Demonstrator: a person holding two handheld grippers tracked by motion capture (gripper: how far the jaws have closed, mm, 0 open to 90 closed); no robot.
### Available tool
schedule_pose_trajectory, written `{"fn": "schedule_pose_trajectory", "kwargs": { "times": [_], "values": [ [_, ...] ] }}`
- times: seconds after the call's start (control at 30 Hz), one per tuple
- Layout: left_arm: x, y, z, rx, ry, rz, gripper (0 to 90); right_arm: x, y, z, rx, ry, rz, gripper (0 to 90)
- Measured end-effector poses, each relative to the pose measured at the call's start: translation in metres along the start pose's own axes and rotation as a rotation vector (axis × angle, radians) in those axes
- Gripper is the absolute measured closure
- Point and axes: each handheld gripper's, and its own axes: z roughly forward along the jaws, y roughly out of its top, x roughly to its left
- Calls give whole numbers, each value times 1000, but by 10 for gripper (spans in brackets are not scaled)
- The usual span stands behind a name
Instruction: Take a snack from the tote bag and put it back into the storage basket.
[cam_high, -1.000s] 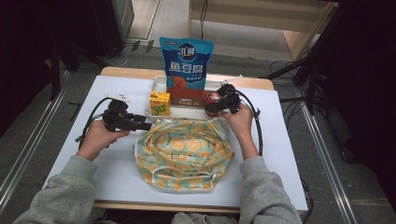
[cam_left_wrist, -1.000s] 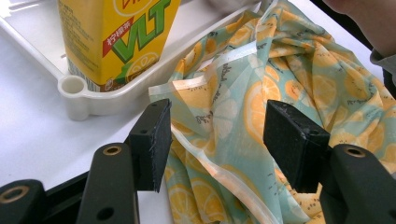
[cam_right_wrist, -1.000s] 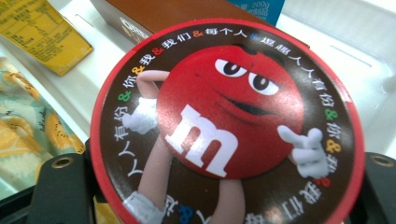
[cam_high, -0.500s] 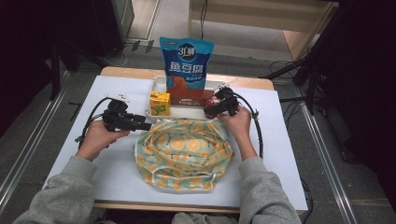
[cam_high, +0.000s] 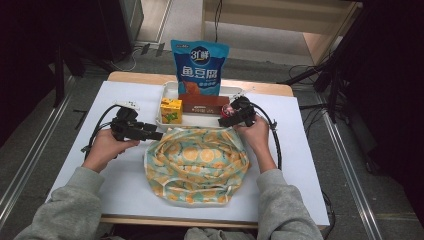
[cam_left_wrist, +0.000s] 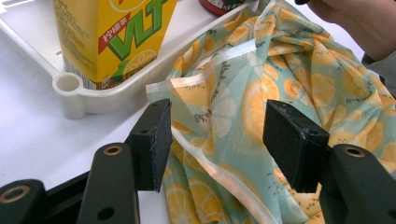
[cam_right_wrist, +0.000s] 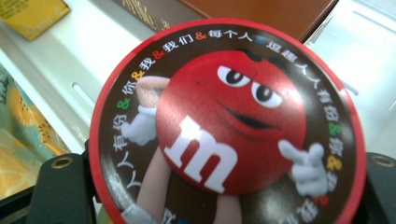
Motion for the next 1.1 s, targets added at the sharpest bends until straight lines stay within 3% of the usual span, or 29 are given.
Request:
{"fn": "schedule_pose_trajectory", "kwargs": {
  "times": [0.3,0.7,0.83,1.03,1.1],
  "values": [
    [1,0,0,2,1,-3,431,2,1,-2,-14,14,-15,197],
    [1,0,0,4,5,3,431,7,10,-31,-78,-3,-10,204],
    [1,1,0,5,5,1,431,9,10,-40,-93,-17,-8,241],
    [2,1,0,6,4,3,431,7,5,-47,-98,-3,21,280],
    [2,1,-1,5,5,3,431,7,4,-51,-108,-14,13,333]
  ]
}}
